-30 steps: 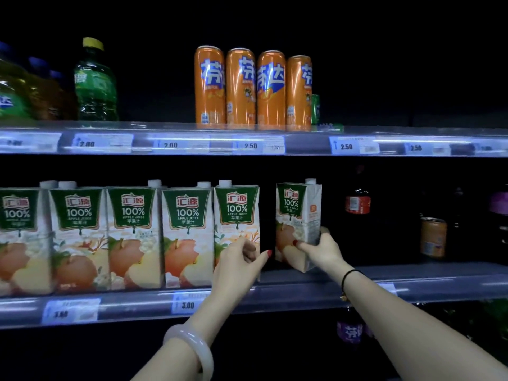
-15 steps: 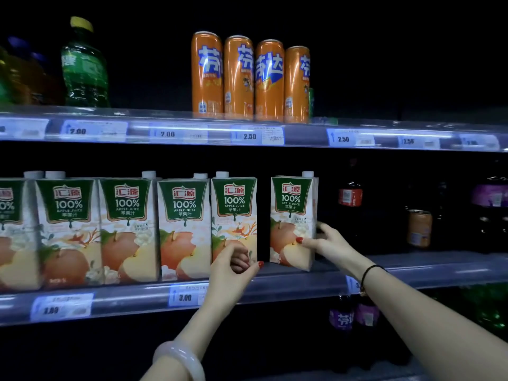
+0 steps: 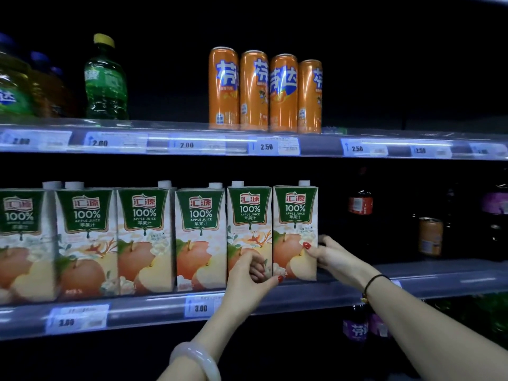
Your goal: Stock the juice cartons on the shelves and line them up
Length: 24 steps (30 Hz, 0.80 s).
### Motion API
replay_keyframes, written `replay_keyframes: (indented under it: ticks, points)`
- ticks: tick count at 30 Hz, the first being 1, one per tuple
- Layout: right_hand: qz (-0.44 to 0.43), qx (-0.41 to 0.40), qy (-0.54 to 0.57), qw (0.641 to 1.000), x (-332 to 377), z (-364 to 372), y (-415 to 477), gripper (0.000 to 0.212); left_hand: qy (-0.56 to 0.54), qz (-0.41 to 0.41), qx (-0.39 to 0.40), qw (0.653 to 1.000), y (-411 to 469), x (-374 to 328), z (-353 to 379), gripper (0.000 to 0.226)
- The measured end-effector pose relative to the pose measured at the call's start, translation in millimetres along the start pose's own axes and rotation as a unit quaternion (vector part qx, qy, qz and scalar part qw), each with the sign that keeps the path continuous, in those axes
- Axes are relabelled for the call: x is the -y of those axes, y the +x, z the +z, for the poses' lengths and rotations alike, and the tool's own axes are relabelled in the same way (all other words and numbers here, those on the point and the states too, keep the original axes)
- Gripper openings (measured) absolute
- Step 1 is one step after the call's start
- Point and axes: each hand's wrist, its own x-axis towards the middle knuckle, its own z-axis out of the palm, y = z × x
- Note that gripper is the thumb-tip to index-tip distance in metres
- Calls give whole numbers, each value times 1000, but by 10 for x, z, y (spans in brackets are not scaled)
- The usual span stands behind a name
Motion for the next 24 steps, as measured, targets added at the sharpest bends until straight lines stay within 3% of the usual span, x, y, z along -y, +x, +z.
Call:
replay_keyframes:
  ticks: [3, 8, 17, 20, 22, 24]
  points:
    - [-15, 11, -49, 999, 13, 90, -50, 41, 7, 11, -23, 1000, -20, -7, 22, 38]
    - [-84, -46, -199, 975, -26, 179, -142, 44, 17, 33, -43, 998, -77, -28, 61, 38]
    - [-78, -115, -359, 923, -112, 214, -286, 30, 64, 32, 9, 997, -90, -70, 0, 41]
    - [-47, -60, -500, 862, -163, 150, -420, 33, 99, 2, 61, 993, -83, -128, -58, 41]
    - [-49, -26, -605, 794, -228, 106, -545, 46, 143, -24, 101, 984, -102, -186, -121, 39]
    - [-50, -13, -643, 764, -256, 102, -713, 60, 200, -34, 121, 972, -187, -292, -196, 39]
